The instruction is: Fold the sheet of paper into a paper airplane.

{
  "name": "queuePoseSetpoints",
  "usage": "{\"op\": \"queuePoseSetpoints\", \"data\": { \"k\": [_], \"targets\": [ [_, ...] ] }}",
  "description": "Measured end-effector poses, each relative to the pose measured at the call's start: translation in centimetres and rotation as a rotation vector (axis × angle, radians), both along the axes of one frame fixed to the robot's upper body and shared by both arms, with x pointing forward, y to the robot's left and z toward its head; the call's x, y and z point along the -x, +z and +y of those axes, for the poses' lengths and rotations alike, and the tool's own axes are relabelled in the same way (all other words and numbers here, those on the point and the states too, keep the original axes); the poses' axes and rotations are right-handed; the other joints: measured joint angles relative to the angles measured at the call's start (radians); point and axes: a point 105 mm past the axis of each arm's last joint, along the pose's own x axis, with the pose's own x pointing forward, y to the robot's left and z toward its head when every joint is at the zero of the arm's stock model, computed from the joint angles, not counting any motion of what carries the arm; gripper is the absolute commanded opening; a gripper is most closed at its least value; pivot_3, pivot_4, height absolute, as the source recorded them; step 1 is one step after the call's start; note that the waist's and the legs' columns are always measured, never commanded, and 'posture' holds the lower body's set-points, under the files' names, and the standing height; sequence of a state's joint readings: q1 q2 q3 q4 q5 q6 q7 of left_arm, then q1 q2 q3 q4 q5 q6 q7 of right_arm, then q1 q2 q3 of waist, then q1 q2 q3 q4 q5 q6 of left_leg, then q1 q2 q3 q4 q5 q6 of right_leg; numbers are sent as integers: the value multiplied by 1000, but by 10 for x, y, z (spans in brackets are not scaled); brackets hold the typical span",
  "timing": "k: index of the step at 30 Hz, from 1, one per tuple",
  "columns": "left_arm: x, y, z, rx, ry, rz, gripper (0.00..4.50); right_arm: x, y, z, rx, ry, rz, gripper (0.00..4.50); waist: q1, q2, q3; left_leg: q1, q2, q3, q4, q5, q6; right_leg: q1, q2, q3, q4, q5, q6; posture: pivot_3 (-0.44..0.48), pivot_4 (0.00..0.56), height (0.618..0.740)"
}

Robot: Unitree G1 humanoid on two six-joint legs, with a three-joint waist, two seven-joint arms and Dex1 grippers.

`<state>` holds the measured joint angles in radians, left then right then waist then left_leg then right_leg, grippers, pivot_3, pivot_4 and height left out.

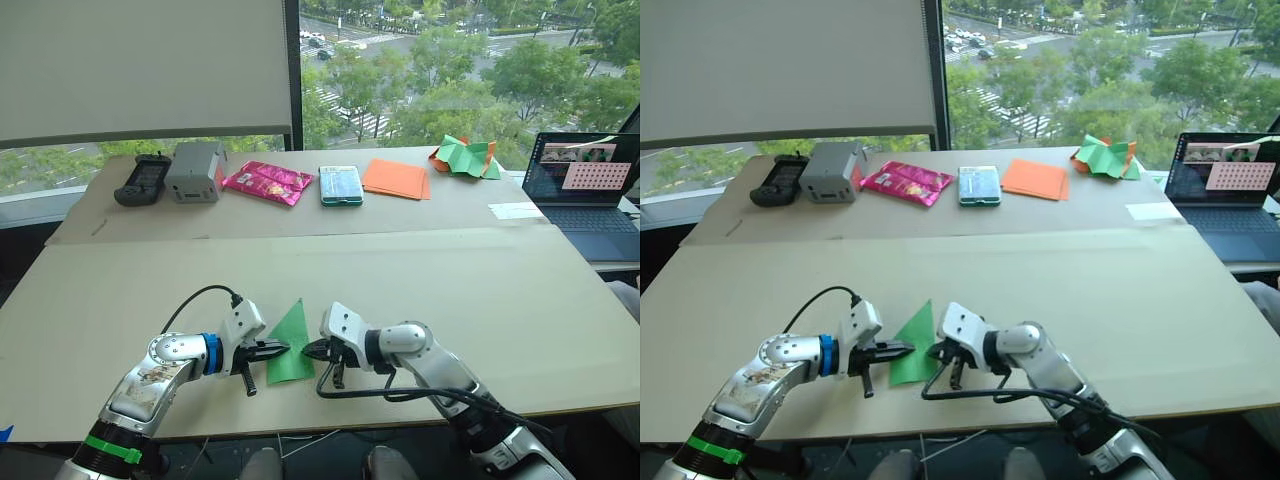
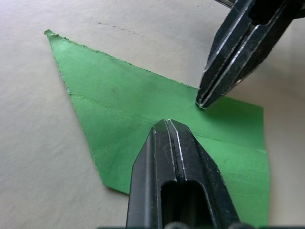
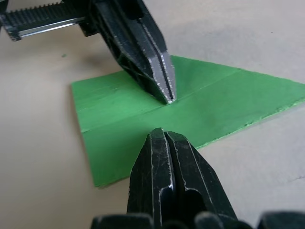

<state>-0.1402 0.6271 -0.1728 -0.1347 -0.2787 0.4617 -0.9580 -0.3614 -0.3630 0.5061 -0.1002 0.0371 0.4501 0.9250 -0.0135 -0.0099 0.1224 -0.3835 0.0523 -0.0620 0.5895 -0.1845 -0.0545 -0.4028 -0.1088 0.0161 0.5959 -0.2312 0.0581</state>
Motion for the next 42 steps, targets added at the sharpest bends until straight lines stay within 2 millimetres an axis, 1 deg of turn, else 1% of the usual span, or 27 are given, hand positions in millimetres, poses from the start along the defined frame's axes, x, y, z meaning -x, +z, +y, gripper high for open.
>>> {"op": "queuePoseSetpoints", "data": {
  "k": [5, 10, 14, 17, 20, 23, 24, 26, 29, 32, 34, 37, 39, 40, 41, 42],
  "targets": [
    [-1, 0, 0, 0, -3, 4, 13, 14, -1, -3, 23, 61, 38, 0, 1, 0, -1, 0, 0, 0, 0, 0, 0, 0, 0, 0, 0, 0, 0, 0, 150, 706],
    [-1, 0, 0, 0, -3, 5, 13, 19, -1, -4, 33, 86, 55, 0, 1, 0, -1, 1, 0, 0, 0, 0, 0, 0, 0, 0, 0, 0, 0, 0, 150, 706],
    [-1, 0, 1, 0, -2, 5, 13, 19, -1, -3, 27, 84, 57, 0, 0, -1, -1, 1, 0, 0, 0, 0, 0, 0, 0, 0, -1, 0, 0, 0, 150, 706],
    [-2, 1, 2, 5, 3, 2, 13, 14, 4, 0, -47, 36, 94, 0, 0, -2, 2, 0, 0, 0, 0, 0, 0, -1, 0, 0, 0, 0, 0, 0, 150, 706],
    [-4, 6, 11, 10, 33, 10, 13, 7, 25, -3, -153, -16, 99, 0, 0, -3, 7, -3, 0, 0, 0, 0, 0, -3, 0, 0, 0, 0, 0, 0, 150, 706],
    [-9, 17, 33, -6, 97, 9, 13, 0, 56, -11, -252, -68, 49, 0, 0, -7, 10, -2, 0, 0, -1, 0, 0, -3, 0, -1, 0, 0, 0, 0, 150, 706],
    [-11, 21, 38, -4, 112, 1, 13, -1, 62, -13, -269, -83, 35, 0, 0, -7, 10, -2, 0, 0, -1, 0, 0, -2, 0, 0, 0, 0, 0, 0, 150, 706],
    [-13, 28, 45, 2, 133, -17, 13, -1, 67, -14, -284, -101, 30, 0, 0, -7, 10, -2, 0, 0, -1, 0, 0, -2, 0, 0, -1, 0, 0, 0, 150, 706],
    [-14, 30, 46, 2, 138, -24, 13, -1, 64, -16, -278, -130, 34, 0, 4, -7, 11, -3, 0, 0, -1, 0, 0, -2, 0, 0, -1, 0, 0, 0, 150, 706],
    [-15, 29, 44, 9, 139, -25, 13, 1, 52, -17, -238, -165, 50, 0, 3, -8, 11, -3, 0, 0, -1, 0, 0, -2, 0, 0, -1, 0, 0, 0, 150, 706],
    [-18, 30, 43, 13, 135, -37, 13, 1, 49, -18, -229, -181, 51, 0, 2, -9, 12, -4, 0, 0, -1, 0, 0, -3, 0, -1, -1, 0, 0, 0, 150, 706],
    [-25, 38, 45, -36, 90, -120, 13, 4, 48, -18, -224, -187, 50, 0, 2, -10, 14, -4, 0, 0, -1, 0, 0, -3, 0, -1, -1, 0, 0, 0, 150, 706],
    [-30, 45, 55, -129, 36, -197, 540, 6, 48, -18, -224, -190, 48, 0, 1, -10, 14, -3, 0, 0, -1, 0, 0, -4, 0, -1, -2, 0, 0, 0, 150, 706],
    [-35, 47, 60, -211, -13, -261, 758, 7, 48, -19, -221, -197, 52, 0, 2, -9, 14, -4, 0, 0, -1, 0, -1, -4, -1, -1, -2, 0, 0, 0, 150, 706],
    [-41, 51, 67, -307, -74, -344, 1192, 6, 47, -20, -216, -208, 56, 0, 5, -9, 14, -4, 0, 0, -1, 0, -1, -5, -1, -1, -2, 0, 0, 0, 150, 706],
    [-45, 55, 70, -359, -119, -412, 1512, 6, 46, -21, -213, -216, 57, 0, 7, -9, 14, -5, 0, 1, -1, 0, -1, -5, -1, -1, -3, 0, 0, 0, 150, 706]
  ]
}}
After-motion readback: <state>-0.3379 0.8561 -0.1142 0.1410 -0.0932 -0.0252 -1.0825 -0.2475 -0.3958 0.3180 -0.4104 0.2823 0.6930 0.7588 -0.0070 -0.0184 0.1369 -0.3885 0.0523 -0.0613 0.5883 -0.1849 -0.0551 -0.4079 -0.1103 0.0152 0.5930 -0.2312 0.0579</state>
